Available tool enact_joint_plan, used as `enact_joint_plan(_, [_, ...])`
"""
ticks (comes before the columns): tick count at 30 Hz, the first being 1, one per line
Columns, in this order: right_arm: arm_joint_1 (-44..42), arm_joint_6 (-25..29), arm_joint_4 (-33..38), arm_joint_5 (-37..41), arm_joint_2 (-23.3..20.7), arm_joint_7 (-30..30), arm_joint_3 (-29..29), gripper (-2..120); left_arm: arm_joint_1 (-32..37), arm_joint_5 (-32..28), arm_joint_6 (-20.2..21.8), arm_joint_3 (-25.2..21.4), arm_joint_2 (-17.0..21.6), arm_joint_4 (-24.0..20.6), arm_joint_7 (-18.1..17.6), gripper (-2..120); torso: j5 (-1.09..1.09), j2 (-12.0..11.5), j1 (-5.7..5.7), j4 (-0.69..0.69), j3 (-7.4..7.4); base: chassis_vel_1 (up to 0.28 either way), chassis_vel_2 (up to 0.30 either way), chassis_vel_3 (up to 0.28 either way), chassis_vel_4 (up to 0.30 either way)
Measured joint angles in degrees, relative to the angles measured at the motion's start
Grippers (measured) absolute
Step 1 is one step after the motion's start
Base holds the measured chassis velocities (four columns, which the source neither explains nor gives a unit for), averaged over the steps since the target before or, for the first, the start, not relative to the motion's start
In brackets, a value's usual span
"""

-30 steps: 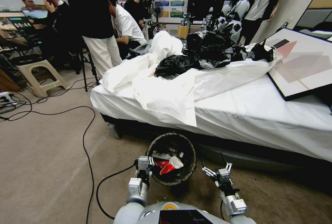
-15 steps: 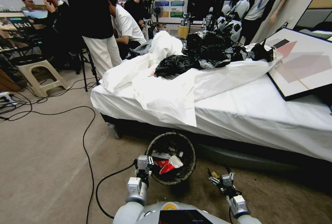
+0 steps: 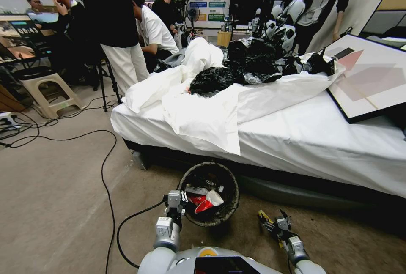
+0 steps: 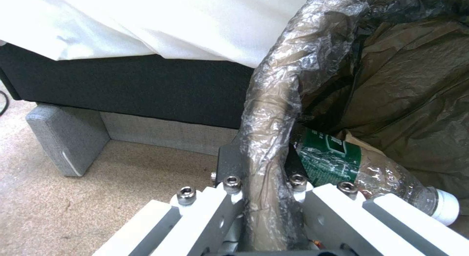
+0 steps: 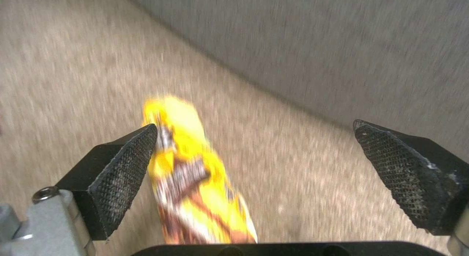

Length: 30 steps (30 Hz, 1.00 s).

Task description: Pick up the trash bin, then pick up the garbage from the floor and place it into the trash bin.

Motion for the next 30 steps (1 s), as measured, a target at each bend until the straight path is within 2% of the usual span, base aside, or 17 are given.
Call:
enact_joint_plan(17, [2.9, -0.19, -7.26, 0.5, 1.34, -4.31, -1.12, 99, 0.05, 0.37, 0.05, 0.36, -0.1, 0.22, -0.01, 0, -0.01, 0.0, 0.0, 0.0, 0.0, 0.0, 0.0, 0.0, 0.0])
enact_joint_plan(22, [3.24, 0.39, -8.84, 0.14, 1.67, -6.08, -1.17, 80, 0.06, 0.42, 0.05, 0.31, -0.08, 0.15, -0.01, 0, -0.01, 0.0, 0.0, 0.0, 0.0, 0.0, 0.0, 0.0, 0.0])
enact_joint_plan(23, [3.24, 0.39, -8.84, 0.14, 1.67, -6.08, -1.17, 80, 0.06, 0.42, 0.05, 0.31, -0.08, 0.15, -0.01, 0, -0.01, 0.0, 0.0, 0.0, 0.0, 0.0, 0.0, 0.0, 0.0])
enact_joint_plan(30, [2.68, 0.65, -8.14, 0.17, 1.79, -6.61, -0.88, 49, -0.12, 0.42, 0.06, 0.45, -0.22, 0.16, 0.0, 0, -0.01, 0.0, 0.0, 0.0, 0.0, 0.0, 0.0, 0.0, 0.0])
